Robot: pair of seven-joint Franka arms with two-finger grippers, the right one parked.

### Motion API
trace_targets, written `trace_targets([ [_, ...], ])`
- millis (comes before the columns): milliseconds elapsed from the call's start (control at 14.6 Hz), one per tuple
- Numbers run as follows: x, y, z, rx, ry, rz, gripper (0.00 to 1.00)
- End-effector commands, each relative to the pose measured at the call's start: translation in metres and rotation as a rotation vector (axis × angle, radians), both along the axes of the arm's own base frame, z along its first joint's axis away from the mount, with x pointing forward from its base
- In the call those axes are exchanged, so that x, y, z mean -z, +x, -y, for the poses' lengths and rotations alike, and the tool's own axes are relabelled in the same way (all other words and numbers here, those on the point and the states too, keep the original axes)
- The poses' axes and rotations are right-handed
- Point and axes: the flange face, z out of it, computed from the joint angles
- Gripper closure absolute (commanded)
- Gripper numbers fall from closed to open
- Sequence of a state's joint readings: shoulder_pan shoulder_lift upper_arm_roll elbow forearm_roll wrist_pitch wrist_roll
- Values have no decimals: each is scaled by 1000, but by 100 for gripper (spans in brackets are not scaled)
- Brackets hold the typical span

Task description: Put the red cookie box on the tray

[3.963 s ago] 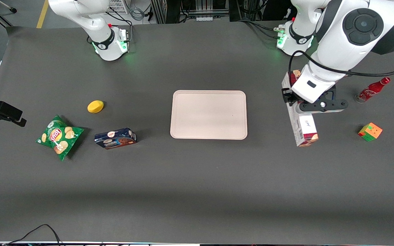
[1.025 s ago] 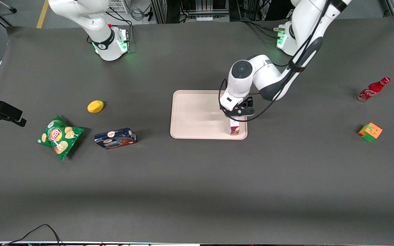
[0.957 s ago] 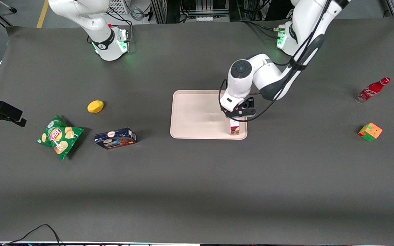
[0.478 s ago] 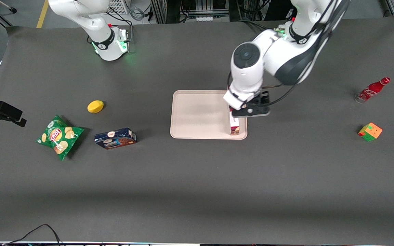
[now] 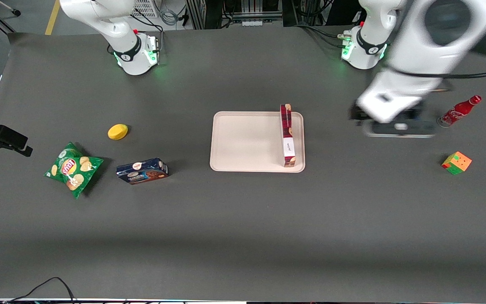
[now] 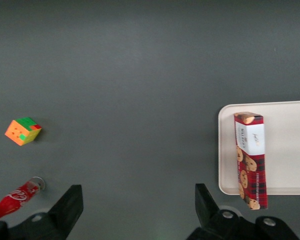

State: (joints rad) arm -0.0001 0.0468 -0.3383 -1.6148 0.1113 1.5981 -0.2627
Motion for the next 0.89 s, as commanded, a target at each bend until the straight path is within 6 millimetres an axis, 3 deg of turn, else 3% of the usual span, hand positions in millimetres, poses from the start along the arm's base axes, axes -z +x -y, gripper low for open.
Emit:
trace_targets([
  [0, -21, -10, -47, -16, -38, 17, 0],
  [205, -4, -28, -69, -44, -39, 89, 0],
  [615, -16, -17, -81, -77, -72, 101, 0],
  [752, -9, -7, -110, -120, -76, 86, 0],
  [820, -3, -3, -113, -107, -76, 76, 0],
])
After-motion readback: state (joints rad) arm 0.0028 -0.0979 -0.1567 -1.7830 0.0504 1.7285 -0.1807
